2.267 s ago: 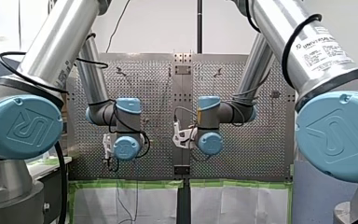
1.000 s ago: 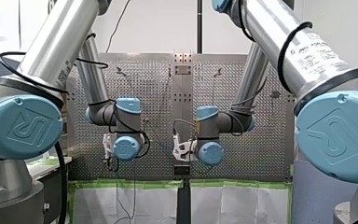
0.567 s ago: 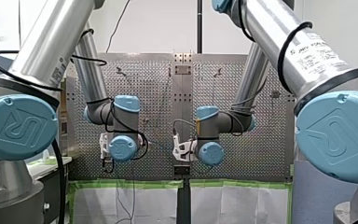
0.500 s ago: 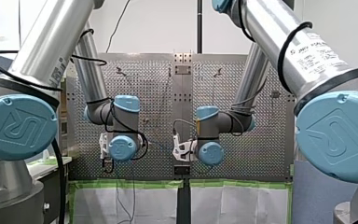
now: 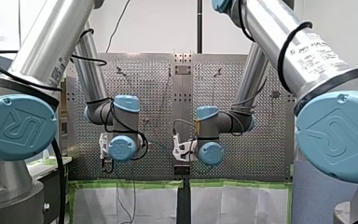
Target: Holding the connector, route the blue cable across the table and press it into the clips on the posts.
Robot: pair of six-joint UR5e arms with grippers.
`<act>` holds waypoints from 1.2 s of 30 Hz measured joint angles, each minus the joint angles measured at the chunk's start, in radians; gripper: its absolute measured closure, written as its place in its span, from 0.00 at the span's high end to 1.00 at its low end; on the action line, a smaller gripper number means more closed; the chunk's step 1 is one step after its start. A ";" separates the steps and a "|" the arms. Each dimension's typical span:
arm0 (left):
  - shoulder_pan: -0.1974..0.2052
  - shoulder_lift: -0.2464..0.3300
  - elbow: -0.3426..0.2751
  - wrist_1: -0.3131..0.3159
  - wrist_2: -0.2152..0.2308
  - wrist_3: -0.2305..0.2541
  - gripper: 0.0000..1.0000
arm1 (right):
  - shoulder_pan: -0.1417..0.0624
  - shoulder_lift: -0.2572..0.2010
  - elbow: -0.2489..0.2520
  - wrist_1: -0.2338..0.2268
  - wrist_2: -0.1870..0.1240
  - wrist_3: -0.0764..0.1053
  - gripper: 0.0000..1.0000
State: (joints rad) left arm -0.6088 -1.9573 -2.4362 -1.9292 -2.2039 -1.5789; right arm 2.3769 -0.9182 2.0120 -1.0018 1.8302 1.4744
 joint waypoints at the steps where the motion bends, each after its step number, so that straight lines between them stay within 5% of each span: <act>1: -0.001 -0.002 0.002 0.002 -0.001 0.002 0.00 | 0.001 0.001 -0.002 0.002 0.000 -0.002 0.00; 9: 0.001 0.045 0.024 -0.041 -0.015 0.000 0.00 | 0.016 -0.050 -0.067 0.067 -0.013 0.009 0.00; 22: 0.112 0.174 0.050 -0.164 -0.109 0.012 0.00 | 0.018 -0.170 -0.150 0.188 -0.126 0.113 0.00; 36: 0.129 0.304 0.123 -0.273 -0.166 0.029 0.00 | 0.024 -0.301 -0.210 0.320 -0.213 0.154 0.00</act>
State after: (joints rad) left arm -0.4799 -1.6537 -2.3134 -2.2024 -2.3694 -1.5503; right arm 2.4007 -1.2193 1.8025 -0.6821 1.6171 1.6286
